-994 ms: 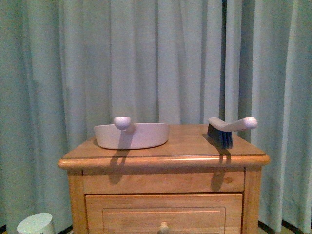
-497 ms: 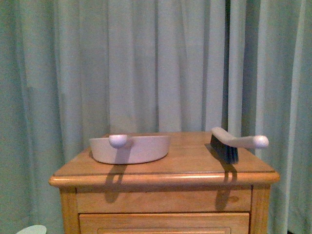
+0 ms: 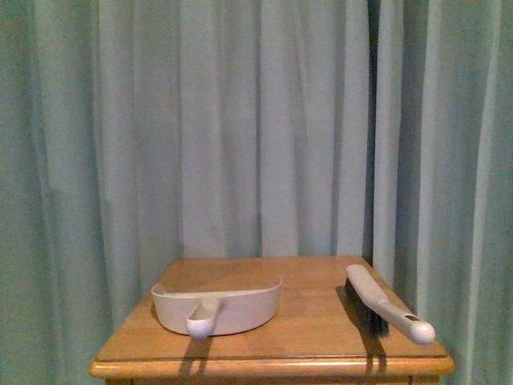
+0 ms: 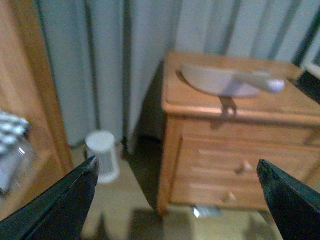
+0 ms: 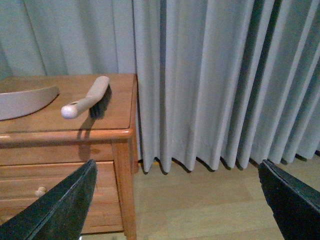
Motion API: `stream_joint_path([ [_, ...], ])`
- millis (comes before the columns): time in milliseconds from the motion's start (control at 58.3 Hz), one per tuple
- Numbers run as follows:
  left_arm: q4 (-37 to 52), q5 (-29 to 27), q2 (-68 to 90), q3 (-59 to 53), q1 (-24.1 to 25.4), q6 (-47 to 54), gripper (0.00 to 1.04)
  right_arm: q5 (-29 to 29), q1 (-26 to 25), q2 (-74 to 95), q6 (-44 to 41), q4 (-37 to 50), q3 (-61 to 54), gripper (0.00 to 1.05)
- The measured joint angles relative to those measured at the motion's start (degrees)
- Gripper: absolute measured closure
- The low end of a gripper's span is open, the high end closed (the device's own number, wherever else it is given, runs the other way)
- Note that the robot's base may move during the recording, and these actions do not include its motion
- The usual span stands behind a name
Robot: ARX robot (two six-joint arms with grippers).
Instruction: Clean up trash
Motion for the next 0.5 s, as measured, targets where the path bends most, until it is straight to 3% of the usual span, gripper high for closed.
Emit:
stream_joint_path([
  [120,4.39,-0.68,14.05,6.73,-2.03,-1.44,0.08,0.04,0.00,0.00,0.00,0.00,0.00,0.07],
  [257,6.73,-8.28,32.76,21.79,-9.31,2.80,0.08,0.02,0.00,0.00,0.00,0.00,0.00,0.07],
  [377,3.74,-14.03,49.05,35.60,-18.82,7.43,0.08,0.00,0.00,0.00,0.00,0.00,0.00,0.07],
  [497,-2.38,-17.53,62.27,48.52,-24.92,8.15,0.08,0.02,0.00,0.00,0.00,0.00,0.00,0.07],
])
